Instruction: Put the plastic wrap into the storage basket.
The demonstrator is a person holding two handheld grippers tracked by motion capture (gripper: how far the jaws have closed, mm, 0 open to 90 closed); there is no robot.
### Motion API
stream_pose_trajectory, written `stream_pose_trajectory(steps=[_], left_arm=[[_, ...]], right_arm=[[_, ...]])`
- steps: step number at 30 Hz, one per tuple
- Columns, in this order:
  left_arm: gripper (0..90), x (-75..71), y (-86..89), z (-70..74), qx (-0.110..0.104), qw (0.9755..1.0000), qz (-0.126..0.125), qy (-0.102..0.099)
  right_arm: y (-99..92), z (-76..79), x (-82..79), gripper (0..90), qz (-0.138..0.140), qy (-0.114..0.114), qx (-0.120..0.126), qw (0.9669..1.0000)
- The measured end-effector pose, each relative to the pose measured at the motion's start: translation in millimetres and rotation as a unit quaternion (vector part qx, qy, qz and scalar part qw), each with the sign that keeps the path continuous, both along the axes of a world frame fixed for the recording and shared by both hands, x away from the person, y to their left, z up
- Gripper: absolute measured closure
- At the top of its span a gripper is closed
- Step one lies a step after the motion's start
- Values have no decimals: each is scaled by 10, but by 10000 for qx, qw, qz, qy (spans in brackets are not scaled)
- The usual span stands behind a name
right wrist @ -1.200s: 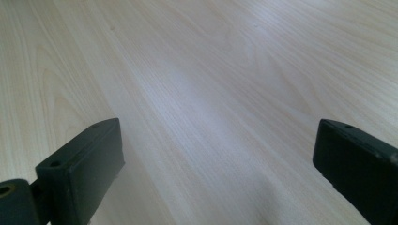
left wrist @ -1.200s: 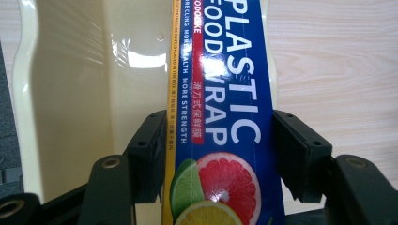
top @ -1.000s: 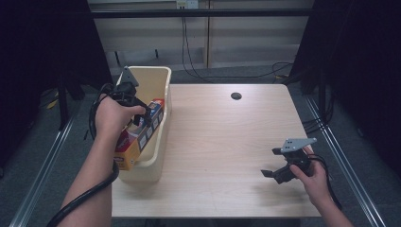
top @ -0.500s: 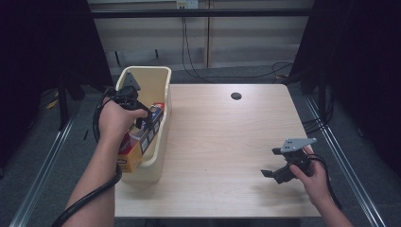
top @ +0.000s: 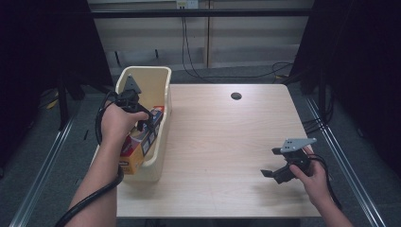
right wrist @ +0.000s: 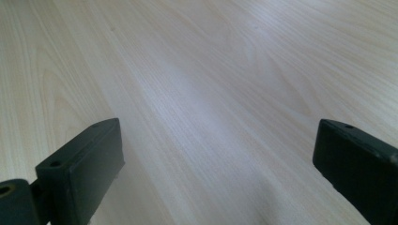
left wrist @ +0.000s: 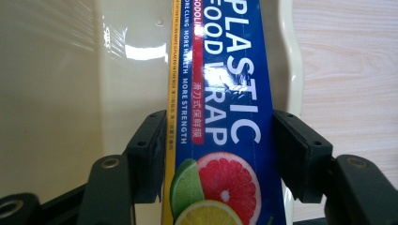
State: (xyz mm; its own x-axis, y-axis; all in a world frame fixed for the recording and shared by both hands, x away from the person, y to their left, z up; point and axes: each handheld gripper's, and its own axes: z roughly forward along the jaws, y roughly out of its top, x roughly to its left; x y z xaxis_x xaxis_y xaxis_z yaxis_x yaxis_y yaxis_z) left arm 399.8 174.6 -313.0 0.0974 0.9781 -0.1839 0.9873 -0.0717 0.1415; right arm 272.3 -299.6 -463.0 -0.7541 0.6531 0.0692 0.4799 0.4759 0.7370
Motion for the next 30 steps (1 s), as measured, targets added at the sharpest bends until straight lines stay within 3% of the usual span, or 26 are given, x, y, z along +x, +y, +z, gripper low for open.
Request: stream_pose_trajectory(steps=[13, 30], left_arm=[[406, 3, -11, -66, 30, 9999, 35, 117], [398, 19, -23, -146, 60, 9999, 39, 127]], right_arm=[[3, -1, -3, 19, -11, -3, -13, 10000], [4, -3, -2, 19, 0, -20, -23, 10000]])
